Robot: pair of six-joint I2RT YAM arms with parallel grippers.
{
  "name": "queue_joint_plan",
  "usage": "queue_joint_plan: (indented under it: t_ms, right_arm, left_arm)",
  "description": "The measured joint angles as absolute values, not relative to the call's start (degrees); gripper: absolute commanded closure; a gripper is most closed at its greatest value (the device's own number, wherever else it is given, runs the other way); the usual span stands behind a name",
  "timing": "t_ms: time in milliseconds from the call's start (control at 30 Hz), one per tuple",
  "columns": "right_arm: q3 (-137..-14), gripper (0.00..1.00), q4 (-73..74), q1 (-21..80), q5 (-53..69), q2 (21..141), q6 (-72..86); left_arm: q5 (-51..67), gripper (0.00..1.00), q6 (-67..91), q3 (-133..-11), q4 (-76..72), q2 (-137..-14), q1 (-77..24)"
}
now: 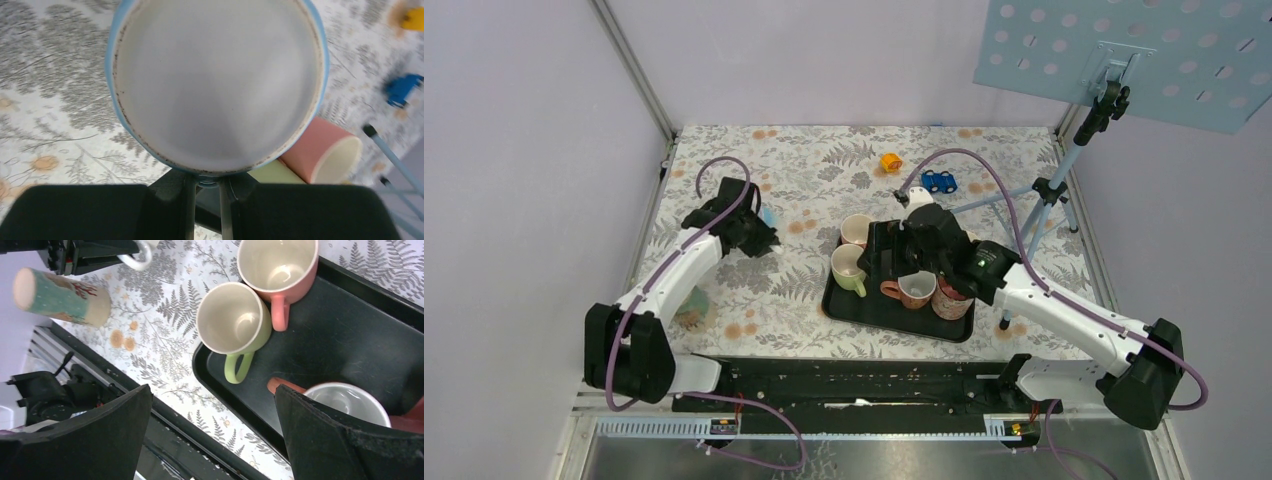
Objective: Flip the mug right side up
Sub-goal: Turn over the cup at the center of the board.
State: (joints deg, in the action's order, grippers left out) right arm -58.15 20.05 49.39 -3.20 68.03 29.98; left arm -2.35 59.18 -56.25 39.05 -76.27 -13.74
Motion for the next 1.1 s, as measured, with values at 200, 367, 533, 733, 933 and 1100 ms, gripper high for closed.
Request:
queue_joint_plan:
  t_ms: [200, 367, 533, 733, 933, 1100]
  right_arm:
    - [-58.15, 0.00, 15.97, 48.40, 0.19, 68.07, 31.22]
    - [-58.15, 0.00, 12.19, 47.53, 3.09, 68.05, 32.03]
    - [-58.15, 0.00, 7.51, 45.21, 7.55, 67.96, 33.74]
    - [-58.15, 0.00, -1.39, 41.47, 15.31, 68.01, 37.98]
    - [-58.15, 0.00, -12.95, 38.02, 23.38, 70.19, 44.66]
    - [-58.15, 0.01, -20.93, 36.58, 28.69, 73.32, 50.04]
  left_arm:
    - [4.93, 1.00, 54.54, -59.31, 34.48, -74.41, -14.28]
    - [11.88, 1.00, 51.86, -62.48, 30.68, -74.08, -14.55]
    - [19.11, 1.00, 49.84, -66.37, 26.89, -74.08, -14.87]
    - [28.18, 1.00, 49.10, -70.57, 20.53, -74.08, -15.35]
    - [35.79, 1.00, 50.72, -70.87, 13.50, -74.08, -16.49]
    - [40.25, 1.00, 53.17, -70.87, 7.40, -74.08, -17.85]
